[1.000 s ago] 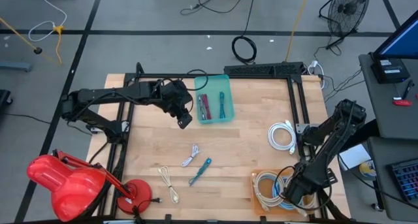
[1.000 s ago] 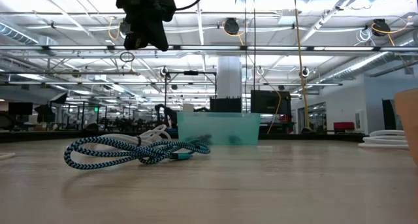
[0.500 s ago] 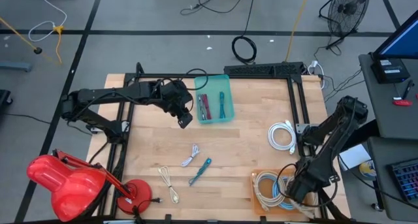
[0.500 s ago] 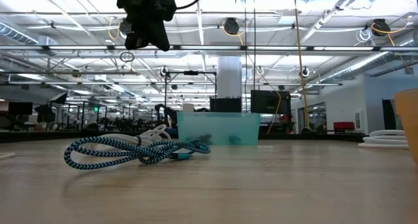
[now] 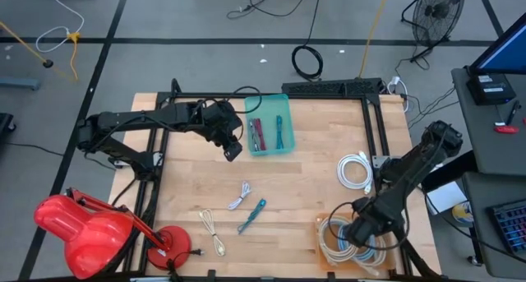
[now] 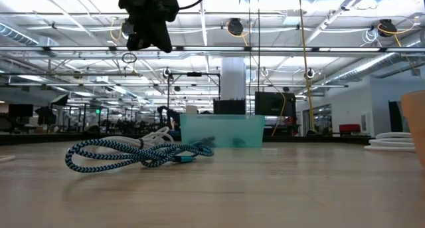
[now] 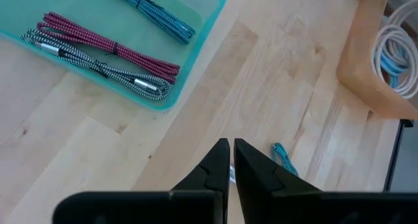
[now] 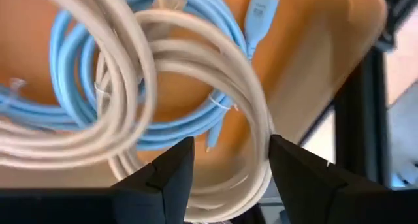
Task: Pick & Place USB Port
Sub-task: Put the right brown charger cable into the orange bin
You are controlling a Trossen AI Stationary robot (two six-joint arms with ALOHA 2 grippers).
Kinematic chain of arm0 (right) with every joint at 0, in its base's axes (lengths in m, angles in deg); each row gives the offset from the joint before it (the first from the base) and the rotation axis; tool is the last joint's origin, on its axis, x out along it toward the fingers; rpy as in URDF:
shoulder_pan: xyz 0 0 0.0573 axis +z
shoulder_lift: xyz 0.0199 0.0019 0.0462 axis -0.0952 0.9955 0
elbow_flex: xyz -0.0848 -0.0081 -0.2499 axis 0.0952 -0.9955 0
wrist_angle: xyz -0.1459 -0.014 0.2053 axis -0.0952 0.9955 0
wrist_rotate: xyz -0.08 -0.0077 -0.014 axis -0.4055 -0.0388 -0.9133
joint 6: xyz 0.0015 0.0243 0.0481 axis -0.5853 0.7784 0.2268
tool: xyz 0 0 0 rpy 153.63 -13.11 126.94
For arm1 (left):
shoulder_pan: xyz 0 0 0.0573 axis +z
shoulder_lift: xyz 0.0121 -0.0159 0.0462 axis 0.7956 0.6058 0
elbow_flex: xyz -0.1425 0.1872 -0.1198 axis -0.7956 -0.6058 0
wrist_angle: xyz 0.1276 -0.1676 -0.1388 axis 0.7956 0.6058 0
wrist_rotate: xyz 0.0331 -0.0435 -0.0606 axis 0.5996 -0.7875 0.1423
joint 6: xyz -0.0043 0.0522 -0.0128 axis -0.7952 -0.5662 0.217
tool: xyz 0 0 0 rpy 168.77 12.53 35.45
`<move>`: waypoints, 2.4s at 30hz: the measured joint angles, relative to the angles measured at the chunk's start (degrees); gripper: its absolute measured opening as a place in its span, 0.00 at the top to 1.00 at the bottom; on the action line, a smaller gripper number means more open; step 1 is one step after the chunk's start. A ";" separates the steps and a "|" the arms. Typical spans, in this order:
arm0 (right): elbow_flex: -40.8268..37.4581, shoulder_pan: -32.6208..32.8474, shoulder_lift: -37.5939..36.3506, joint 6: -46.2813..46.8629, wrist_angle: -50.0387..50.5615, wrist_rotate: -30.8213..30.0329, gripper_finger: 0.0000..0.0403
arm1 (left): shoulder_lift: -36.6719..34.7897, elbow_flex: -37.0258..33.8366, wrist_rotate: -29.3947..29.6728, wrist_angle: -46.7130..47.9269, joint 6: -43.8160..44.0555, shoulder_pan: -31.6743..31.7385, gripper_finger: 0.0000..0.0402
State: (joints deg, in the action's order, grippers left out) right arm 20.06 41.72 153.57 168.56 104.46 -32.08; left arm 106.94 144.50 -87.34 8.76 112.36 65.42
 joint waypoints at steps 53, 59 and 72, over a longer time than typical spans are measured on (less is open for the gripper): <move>-6.00 7.24 4.54 10.78 -13.90 4.16 1.00 | 0.00 0.00 1.03 2.02 -0.99 0.02 0.94; -6.29 8.41 4.53 11.83 -11.32 7.55 1.00 | 0.00 0.00 1.03 3.23 -1.00 0.01 0.94; -6.27 10.33 4.53 12.72 -6.98 11.28 1.00 | 0.00 0.00 1.03 3.21 -0.77 0.02 0.94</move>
State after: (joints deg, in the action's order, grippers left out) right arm 13.79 52.05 158.11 181.28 97.48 -20.80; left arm 106.94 144.50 -86.31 11.96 111.60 65.45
